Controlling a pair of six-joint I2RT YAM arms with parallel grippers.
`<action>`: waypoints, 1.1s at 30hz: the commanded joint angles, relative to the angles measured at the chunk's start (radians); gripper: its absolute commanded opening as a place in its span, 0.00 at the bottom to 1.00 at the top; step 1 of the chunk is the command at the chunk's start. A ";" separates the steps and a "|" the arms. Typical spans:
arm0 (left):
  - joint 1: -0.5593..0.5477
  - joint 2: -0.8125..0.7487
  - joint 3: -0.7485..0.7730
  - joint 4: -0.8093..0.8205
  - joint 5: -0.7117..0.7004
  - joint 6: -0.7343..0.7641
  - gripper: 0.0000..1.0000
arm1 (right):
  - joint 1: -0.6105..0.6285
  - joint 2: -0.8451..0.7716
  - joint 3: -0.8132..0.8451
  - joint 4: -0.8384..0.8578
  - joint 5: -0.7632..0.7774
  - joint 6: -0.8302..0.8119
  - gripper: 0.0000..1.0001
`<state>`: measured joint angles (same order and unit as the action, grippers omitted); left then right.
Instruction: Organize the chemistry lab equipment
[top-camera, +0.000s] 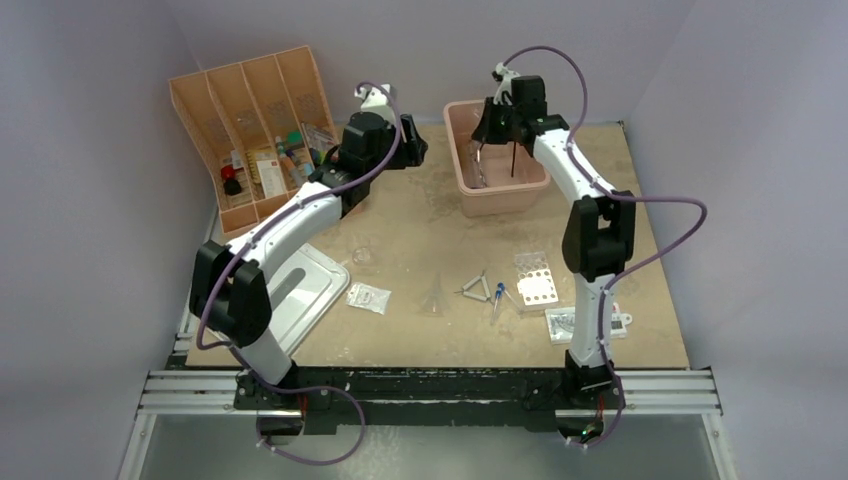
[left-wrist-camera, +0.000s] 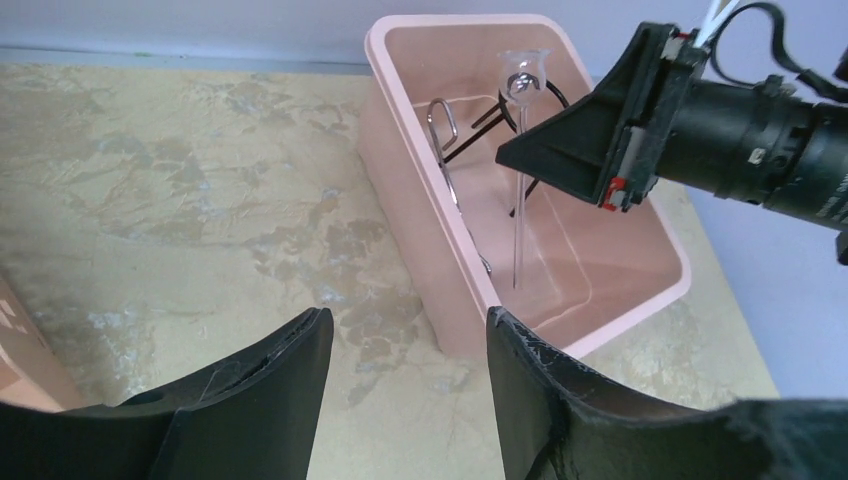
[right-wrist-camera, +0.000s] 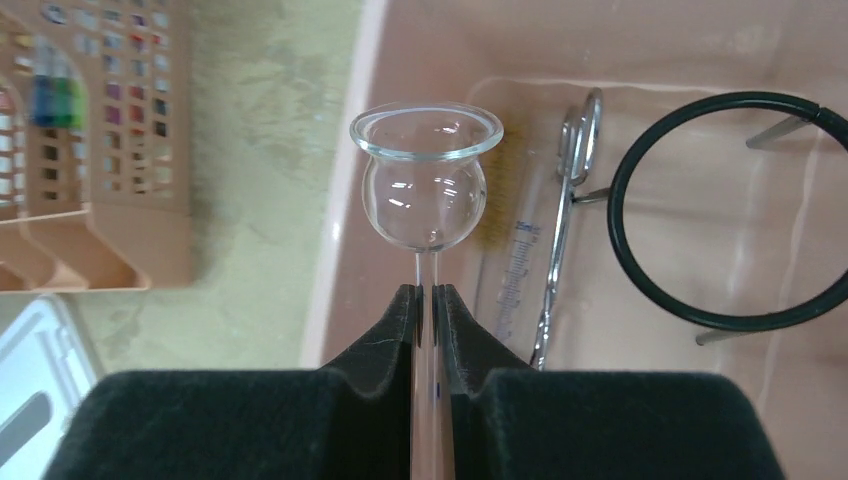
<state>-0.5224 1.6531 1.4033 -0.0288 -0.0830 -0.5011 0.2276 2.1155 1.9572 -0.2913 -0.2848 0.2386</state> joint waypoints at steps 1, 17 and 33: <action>0.039 0.050 0.098 -0.077 0.028 0.025 0.57 | 0.006 0.034 0.082 -0.013 0.093 -0.041 0.06; 0.085 0.061 0.126 -0.164 0.106 0.053 0.57 | 0.080 0.221 0.110 0.047 0.249 -0.033 0.07; 0.085 -0.020 0.066 -0.209 0.112 0.066 0.55 | 0.099 0.245 0.079 0.119 0.375 -0.017 0.30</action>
<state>-0.4385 1.7153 1.4776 -0.2531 0.0219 -0.4519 0.3210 2.4077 2.0342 -0.2138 0.0494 0.2203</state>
